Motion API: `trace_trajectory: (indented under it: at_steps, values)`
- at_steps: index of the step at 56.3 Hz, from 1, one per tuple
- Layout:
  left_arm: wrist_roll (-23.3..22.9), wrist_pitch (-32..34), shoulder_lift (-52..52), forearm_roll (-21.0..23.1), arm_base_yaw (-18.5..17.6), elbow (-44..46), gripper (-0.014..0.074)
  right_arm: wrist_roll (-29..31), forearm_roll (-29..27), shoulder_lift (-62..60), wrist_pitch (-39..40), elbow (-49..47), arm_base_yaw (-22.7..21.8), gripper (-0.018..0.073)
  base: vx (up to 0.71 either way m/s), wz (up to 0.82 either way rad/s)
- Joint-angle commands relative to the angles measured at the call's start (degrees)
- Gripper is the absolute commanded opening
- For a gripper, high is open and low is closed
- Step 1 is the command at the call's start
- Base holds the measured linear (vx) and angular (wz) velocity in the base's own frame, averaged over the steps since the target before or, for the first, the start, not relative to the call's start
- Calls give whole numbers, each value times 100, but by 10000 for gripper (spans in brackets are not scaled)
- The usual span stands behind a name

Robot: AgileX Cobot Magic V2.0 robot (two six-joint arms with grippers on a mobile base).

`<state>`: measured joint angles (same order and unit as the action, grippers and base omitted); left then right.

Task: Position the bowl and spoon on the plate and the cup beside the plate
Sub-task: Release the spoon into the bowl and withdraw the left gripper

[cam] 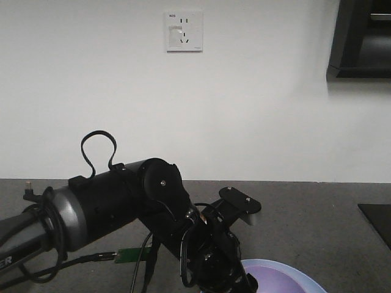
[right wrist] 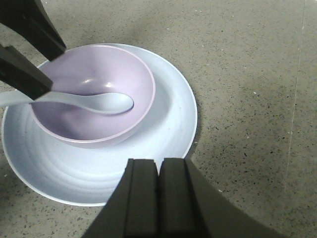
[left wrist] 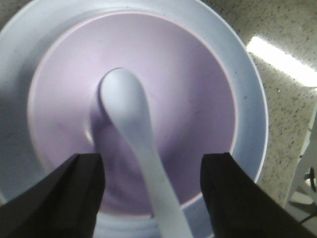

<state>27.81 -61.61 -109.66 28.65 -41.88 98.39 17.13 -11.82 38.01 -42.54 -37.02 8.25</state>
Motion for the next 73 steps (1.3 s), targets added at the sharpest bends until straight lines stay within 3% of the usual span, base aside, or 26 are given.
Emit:
trace_trajectory:
  at_steps: [1, 10, 16, 21, 26, 37, 49, 55, 73]
  values:
    - [-197, -178, 510, -158, -14, 392, 555, 17, -31, -9, 394, -162, -10, -8, 0, 0]
    - [-759, -774, 882, -1235, -14, 849, 555, 17, -25, -9, 389, -162, -10, -8, 0, 0]
    - [-1077, -1006, 1207, -2174, -14, 882, 555, 17, -14, -9, 389, -162, -10, -8, 0, 0]
    - [-1602, -1025, 1498, -3122, -10, 882, 555, 17, -8, -9, 389, -162, -10, -8, 0, 0]
    - [-2029, -1025, 1788, -3701, 55, 865, 555, 17, -8, -9, 383, -162, -10, -8, 0, 0]
    - [-2246, -1025, 2615, -3880, 582, 58, 555, 17, -8, -9, 383, -162, -10, -8, 0, 0]
    - [-2245, -861, 3593, -4673, 1486, -1635, 555, 17, -8, -9, 370, -162, -10, -8, 0, 0]
    - [-2239, -594, 3860, -4726, 1821, -2142, 555, 17, -8, -9, 364, -162, -10, -8, 0, 0]
    - [-2254, -554, 3915, -4728, 2172, -2444, 555, 17, -8, -9, 341, -162, -10, -8, 0, 0]
